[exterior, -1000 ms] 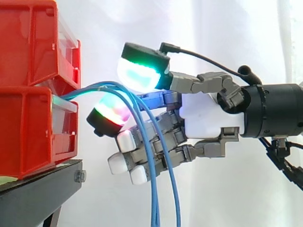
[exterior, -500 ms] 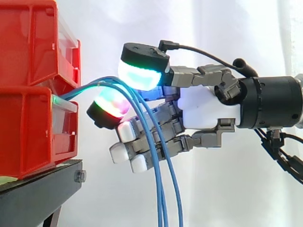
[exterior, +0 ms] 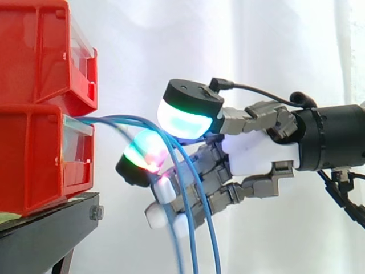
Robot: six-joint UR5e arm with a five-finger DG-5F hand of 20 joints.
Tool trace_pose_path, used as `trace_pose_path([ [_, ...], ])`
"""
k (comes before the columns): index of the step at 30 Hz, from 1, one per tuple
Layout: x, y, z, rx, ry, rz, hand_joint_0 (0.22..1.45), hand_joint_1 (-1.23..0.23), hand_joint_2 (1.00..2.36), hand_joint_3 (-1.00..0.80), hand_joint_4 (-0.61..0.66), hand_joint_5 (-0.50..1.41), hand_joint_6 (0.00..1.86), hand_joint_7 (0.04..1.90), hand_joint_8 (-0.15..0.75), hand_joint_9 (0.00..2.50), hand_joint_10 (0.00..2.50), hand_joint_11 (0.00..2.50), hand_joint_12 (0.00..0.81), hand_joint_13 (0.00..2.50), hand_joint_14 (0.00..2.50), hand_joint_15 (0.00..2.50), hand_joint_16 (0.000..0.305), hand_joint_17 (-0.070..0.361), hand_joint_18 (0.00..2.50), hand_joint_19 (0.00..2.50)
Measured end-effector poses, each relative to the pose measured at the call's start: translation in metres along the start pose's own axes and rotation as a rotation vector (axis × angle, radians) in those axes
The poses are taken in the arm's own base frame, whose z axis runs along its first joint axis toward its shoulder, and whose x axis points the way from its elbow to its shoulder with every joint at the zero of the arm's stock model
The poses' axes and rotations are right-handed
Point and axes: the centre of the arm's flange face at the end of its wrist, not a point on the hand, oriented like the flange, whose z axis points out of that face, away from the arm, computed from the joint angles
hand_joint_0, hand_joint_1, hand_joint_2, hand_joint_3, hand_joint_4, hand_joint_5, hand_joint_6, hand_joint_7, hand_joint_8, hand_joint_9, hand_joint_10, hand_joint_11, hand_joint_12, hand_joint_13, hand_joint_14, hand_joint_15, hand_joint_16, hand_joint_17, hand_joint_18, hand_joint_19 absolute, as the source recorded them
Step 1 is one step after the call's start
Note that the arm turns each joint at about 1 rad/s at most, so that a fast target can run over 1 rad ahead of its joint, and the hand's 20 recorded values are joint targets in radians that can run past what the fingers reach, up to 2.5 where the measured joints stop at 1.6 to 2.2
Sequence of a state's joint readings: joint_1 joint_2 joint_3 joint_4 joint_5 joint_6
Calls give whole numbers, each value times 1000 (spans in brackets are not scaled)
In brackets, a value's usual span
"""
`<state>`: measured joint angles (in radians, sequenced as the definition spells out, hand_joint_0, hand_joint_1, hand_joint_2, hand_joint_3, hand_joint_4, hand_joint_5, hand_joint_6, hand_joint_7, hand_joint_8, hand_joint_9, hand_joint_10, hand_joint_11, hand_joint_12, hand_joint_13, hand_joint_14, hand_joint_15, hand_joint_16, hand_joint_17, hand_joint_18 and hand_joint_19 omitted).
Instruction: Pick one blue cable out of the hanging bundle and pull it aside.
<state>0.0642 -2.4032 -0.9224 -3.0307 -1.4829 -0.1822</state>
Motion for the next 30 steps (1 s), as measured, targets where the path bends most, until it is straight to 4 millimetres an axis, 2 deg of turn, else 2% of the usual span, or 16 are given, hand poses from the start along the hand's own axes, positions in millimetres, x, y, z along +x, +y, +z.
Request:
trace_pose_path([
  [2,2,-4,-1,9,3,1,576,-658,1001,-485,46,-119,928,848,269,968,16,438,280,802,15,368,40,89,702,465],
  [5,3,-6,-2,15,8,2,627,-765,1012,-353,35,-122,929,898,272,959,16,451,280,799,15,376,39,88,699,461],
  [7,3,-7,-3,16,10,2,644,-808,1017,-279,-1,-124,931,949,272,955,16,448,279,802,15,377,39,88,703,460],
  [9,4,-7,-2,17,11,2,651,-829,1020,-211,-39,-123,951,926,268,954,14,444,278,809,15,375,39,88,707,452],
  [12,4,-7,-2,16,11,5,719,-860,1022,-159,-133,-134,973,1032,268,922,15,458,276,807,16,370,40,89,712,441],
  [15,4,-7,-2,16,10,10,758,-872,1020,-209,-162,-146,986,988,255,899,15,461,269,795,15,374,39,89,702,432],
  [16,4,-6,-2,16,10,11,797,-877,1011,-365,-153,-154,983,975,236,893,17,467,264,793,15,372,39,88,696,432],
  [17,4,-7,-3,17,11,12,799,-881,1010,-380,-153,-154,984,961,235,894,15,471,266,793,15,371,39,88,696,432],
  [18,4,-7,-3,17,11,12,784,-910,1000,-500,-149,-154,983,960,236,896,15,474,261,803,15,364,39,88,719,405],
  [19,4,-7,-3,18,11,12,731,-898,1000,-500,-97,-148,976,970,244,924,15,468,261,817,15,369,39,88,731,400],
  [22,2,-5,-3,21,10,14,583,-821,1000,-500,11,-119,942,828,252,956,15,448,272,828,16,378,39,88,730,440],
  [24,-1,-3,-5,25,10,15,535,-768,1000,-500,20,-111,930,845,267,970,14,436,286,835,16,373,41,92,744,445],
  [25,-2,-2,-5,27,11,14,500,-671,1000,-500,32,-101,915,874,278,989,13,418,295,846,15,381,43,97,760,451],
  [30,-8,6,-12,46,14,6,528,-481,1000,-500,21,-95,900,929,280,1005,13,401,292,841,15,380,42,95,749,484],
])
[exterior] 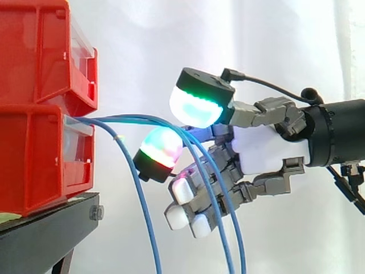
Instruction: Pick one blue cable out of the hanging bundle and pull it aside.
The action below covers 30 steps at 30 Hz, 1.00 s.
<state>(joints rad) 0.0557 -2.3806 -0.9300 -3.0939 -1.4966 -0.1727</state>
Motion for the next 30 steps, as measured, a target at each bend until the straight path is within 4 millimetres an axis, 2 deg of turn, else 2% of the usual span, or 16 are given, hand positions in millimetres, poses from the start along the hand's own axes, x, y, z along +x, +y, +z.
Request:
trace_pose_path([
  [3,-2,0,-2,15,2,-3,574,-514,1008,-409,8,-98,897,962,274,1002,16,406,283,829,15,384,41,91,734,505],
  [9,-7,3,-3,16,-3,-6,601,-735,1019,-196,32,-126,935,896,278,953,15,456,290,822,16,396,41,92,739,498],
  [13,-10,6,-3,12,-5,-11,666,-801,1021,-171,-61,-139,951,924,272,926,15,464,285,821,16,381,41,93,751,468],
  [14,-10,7,-3,12,-4,-12,676,-811,1021,-174,-75,-139,953,926,272,926,17,463,282,823,16,378,41,93,752,468],
  [16,-10,7,-3,12,-3,-13,725,-841,1021,-201,-119,-144,954,1073,272,932,18,460,278,826,15,378,41,92,750,455],
  [20,-11,7,-3,12,-2,-15,784,-867,1018,-278,-147,-145,959,1147,268,951,15,471,271,834,16,384,41,92,730,461],
  [23,-11,7,-3,13,-3,-17,834,-885,1007,-419,-186,-133,963,1261,253,999,17,475,261,863,16,387,40,89,725,456],
  [26,-13,6,-4,17,-4,-23,839,-909,1000,-499,-231,-124,968,1243,247,1019,16,477,255,868,16,377,39,87,739,440],
  [30,-16,5,-5,24,-6,-34,815,-925,1000,-500,-282,-113,972,1160,236,1027,18,471,243,898,17,393,38,85,769,404],
])
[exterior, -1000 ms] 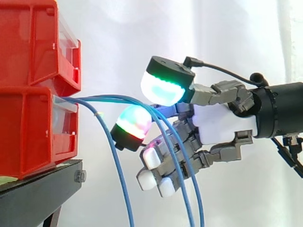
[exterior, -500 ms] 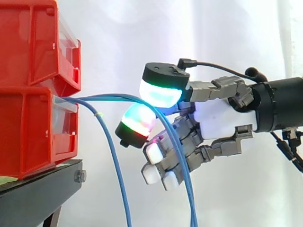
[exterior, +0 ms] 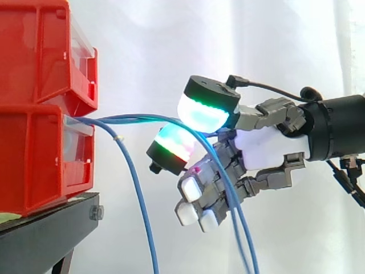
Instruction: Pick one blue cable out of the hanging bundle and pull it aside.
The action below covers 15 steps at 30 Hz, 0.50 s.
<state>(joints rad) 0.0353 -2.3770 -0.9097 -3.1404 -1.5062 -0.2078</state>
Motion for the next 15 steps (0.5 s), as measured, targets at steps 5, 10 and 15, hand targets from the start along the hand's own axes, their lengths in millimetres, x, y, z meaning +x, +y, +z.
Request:
trace_pose_path([
  [5,-2,-1,-1,9,-1,-9,763,-928,1000,-500,-250,-98,964,1089,229,1049,16,455,245,926,18,389,37,84,787,400],
  [10,-3,-2,-2,13,-1,-10,668,-924,1000,-500,-208,-70,934,1011,217,1072,15,431,237,941,17,402,36,82,795,432],
  [15,-3,-2,-2,15,-1,-10,538,-808,1000,-500,-148,-52,898,884,233,1102,16,407,251,956,16,399,39,88,804,451],
])
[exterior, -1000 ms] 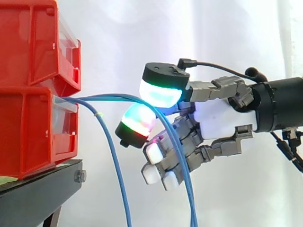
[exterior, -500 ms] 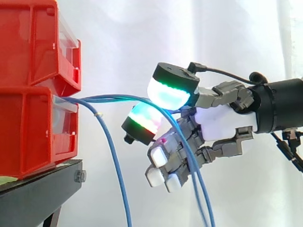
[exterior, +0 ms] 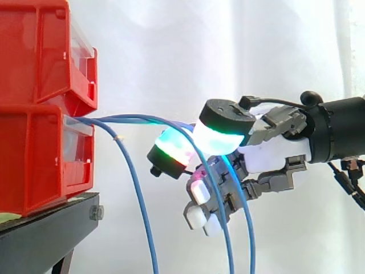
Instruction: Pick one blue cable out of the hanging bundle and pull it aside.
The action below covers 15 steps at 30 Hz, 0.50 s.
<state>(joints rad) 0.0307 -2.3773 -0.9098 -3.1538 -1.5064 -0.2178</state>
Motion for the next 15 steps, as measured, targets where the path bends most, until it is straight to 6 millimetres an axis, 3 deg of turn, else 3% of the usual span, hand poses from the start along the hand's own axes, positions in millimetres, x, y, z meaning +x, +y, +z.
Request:
trace_pose_path([
  [8,-1,0,0,1,0,-1,455,-603,1000,-500,-72,-47,827,930,271,1122,12,364,292,970,16,379,47,106,856,437],
  [14,-3,-1,-1,7,0,-1,557,-570,1001,-483,-64,-54,828,982,251,1100,14,386,268,944,17,410,40,91,795,492],
  [15,-4,-1,-2,8,1,-1,564,-605,1009,-395,-49,-56,835,1068,260,1098,14,396,268,944,17,412,40,91,793,489],
])
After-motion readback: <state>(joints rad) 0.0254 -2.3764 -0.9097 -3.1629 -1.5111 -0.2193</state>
